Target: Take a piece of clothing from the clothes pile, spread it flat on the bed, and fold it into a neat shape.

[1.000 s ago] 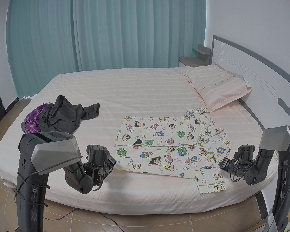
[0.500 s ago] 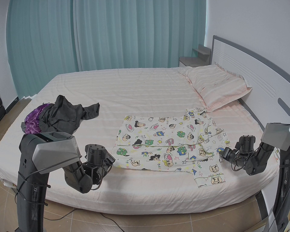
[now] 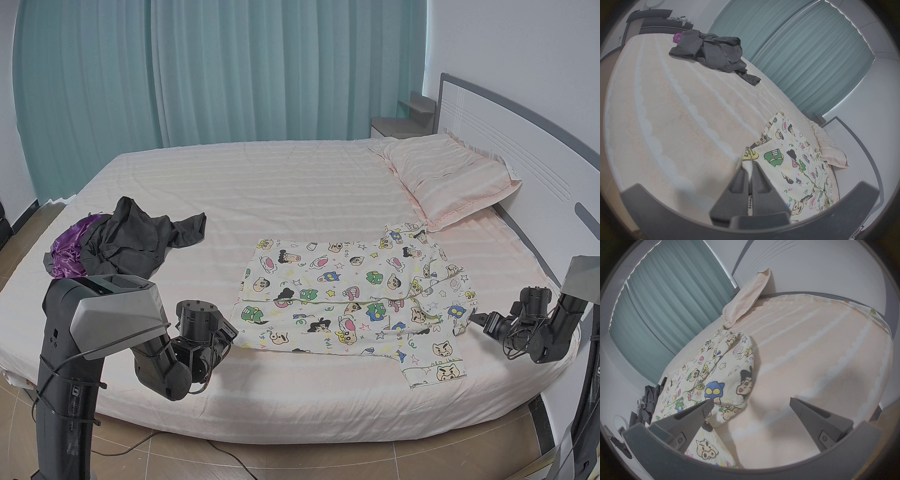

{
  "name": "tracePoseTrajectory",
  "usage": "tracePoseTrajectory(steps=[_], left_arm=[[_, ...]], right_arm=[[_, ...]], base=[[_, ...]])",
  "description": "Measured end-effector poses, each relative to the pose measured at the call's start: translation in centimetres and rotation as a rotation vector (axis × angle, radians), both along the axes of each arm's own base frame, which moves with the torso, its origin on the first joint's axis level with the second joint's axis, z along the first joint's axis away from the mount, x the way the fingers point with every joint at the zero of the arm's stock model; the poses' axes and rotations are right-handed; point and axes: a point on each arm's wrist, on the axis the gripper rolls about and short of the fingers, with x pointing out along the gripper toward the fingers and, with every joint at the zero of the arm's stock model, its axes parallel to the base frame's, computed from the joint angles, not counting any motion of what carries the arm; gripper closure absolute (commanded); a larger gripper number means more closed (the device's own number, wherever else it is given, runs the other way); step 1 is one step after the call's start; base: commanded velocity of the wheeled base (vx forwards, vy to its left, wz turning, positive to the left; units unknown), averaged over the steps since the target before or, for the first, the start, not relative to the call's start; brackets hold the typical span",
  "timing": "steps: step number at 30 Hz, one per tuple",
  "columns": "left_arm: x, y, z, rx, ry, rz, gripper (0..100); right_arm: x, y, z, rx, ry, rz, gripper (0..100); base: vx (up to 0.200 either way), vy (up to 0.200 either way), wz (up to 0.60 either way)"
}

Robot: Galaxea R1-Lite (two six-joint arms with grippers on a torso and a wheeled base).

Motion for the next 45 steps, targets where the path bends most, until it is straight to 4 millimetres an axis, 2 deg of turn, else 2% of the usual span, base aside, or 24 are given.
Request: tracePoseTrajectory(steps=[7, 13, 22, 30, 37, 38, 45], left_arm=[[0.0, 0.0, -0.1, 0.001, 0.002, 0.000, 100], [0.0, 0.0, -0.1, 0.001, 0.003, 0.000, 100], [0.0, 0.0, -0.1, 0.001, 0.003, 0.000, 100], [0.0, 0.0, -0.1, 0.001, 0.003, 0.000, 100], [0.0, 0.0, -0.1, 0.001, 0.004, 0.000, 100], [0.0, 0.0, -0.2, 0.002, 0.004, 0.000, 100], [0.0, 0.0, -0.2, 0.001, 0.004, 0.000, 100]], right_arm=[[-3.4, -0.3, 0.8, 0.046, 0.026, 0.148, 0], [-5.3, 1.1, 0.5, 0.015, 0.039, 0.329, 0], [-5.5, 3.8, -0.5, 0.037, 0.066, 0.462, 0], [-5.4, 4.3, -1.7, 0.016, 0.086, 0.510, 0], [-5.2, 4.7, -2.0, 0.020, 0.086, 0.527, 0], [-5.1, 4.7, -2.0, 0.020, 0.085, 0.529, 100], [-5.0, 5.1, -2.4, 0.021, 0.094, 0.542, 100]], base=[[0.000, 0.000, 0.00], [0.000, 0.000, 0.00], [0.000, 0.000, 0.00], [0.000, 0.000, 0.00], [0.000, 0.000, 0.00], [0.000, 0.000, 0.00], [0.000, 0.000, 0.00]])
